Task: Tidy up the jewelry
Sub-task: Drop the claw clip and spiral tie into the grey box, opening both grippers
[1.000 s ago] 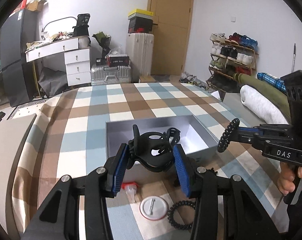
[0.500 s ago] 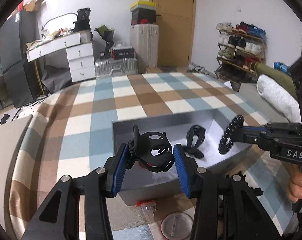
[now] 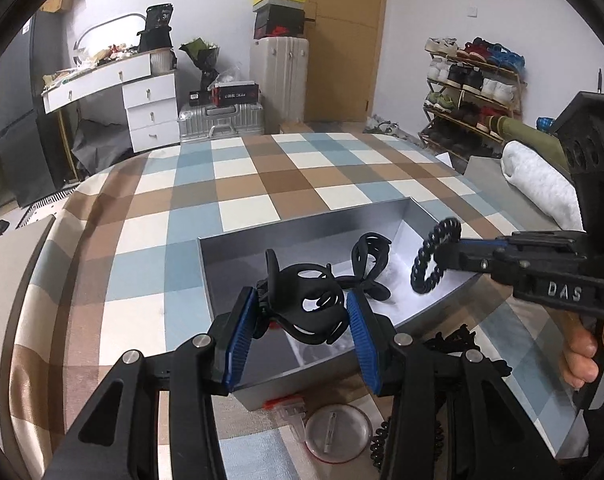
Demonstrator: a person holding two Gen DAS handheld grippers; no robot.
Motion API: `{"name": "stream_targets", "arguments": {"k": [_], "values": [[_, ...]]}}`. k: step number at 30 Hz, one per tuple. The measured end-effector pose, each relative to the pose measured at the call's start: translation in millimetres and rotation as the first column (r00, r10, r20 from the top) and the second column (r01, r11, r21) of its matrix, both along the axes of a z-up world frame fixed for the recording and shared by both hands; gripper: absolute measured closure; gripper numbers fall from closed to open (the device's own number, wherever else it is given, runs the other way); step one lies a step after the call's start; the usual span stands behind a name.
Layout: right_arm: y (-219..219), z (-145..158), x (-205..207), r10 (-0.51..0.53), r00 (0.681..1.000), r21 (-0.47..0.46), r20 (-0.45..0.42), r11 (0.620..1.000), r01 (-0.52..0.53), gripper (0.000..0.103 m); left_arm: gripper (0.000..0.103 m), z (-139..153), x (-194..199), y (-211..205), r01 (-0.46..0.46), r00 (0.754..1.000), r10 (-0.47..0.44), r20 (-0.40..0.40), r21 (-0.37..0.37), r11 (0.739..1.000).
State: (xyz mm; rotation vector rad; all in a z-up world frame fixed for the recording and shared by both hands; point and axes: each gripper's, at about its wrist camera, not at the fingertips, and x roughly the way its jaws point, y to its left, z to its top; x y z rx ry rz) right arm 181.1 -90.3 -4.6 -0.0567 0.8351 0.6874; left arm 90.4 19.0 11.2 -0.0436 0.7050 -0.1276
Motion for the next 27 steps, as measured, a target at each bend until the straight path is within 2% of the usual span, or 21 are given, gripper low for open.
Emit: {"name": "stream_targets", "arguments": {"k": [9,14,18,19,20,21,22,24,26,27], "values": [[11.8,-1.1,-5.8,0.05,0.999,-0.019,-0.008,0.999,-0.05,0.094,0.063,1.7,-0.7,-2.5,0.004,1.0,-0.004,0.013,0.014,1.0],[10.0,2.5,-8.0,0.06,0.998,0.006,-0.006,0.998,-0.06,0.091,0.063,4.0,-3.7,-5.6,0.007,1.0,-0.008,0.028,0.027,1.0],[5.8,5.1,-10.7,0.049,0.999,0.004,0.009,0.999,-0.049,0.079,0.061,3.7,-3.2,-3.5,-0.008,1.0,0.007,0.011,0.031,0.999],[3.7,6.3,-11.6,0.045,0.999,0.006,0.014,0.999,-0.045,0.077,0.059,4.6,-4.5,-1.8,-0.015,1.0,0.015,0.01,0.029,0.999],[1.3,7.9,-12.3,0.036,0.999,0.01,0.02,0.999,-0.036,0.076,0.05,5.5,-6.6,-1.0,-0.019,1.0,0.019,0.012,0.026,0.999],[-1.6,9.7,-13.1,0.025,0.999,0.014,0.026,1.0,-0.026,0.069,0.041,6.6,-8.5,0.3,-0.019,1.0,0.019,0.017,0.017,1.0],[-2.6,10.5,-13.0,0.021,0.999,0.014,0.031,1.0,-0.022,0.064,0.038,8.4,-11.2,2.2,-0.022,0.999,0.021,0.024,0.002,1.0],[-5.4,13.2,-13.3,0.007,0.999,0.014,0.037,1.0,-0.008,0.063,0.022,10.4,-14.4,3.2,-0.031,0.999,0.031,0.027,-0.006,0.999],[-6.7,16.0,-15.5,0.006,0.999,0.009,0.048,1.0,-0.007,0.053,0.019,12.7,-19.1,4.0,-0.048,0.998,0.048,0.042,-0.005,0.999],[-8.1,18.2,-18.3,0.0,0.998,0.004,0.064,1.0,0.0,0.041,0.017,13.2,-21.4,4.9,-0.057,0.997,0.057,0.047,-0.002,0.998]]}}
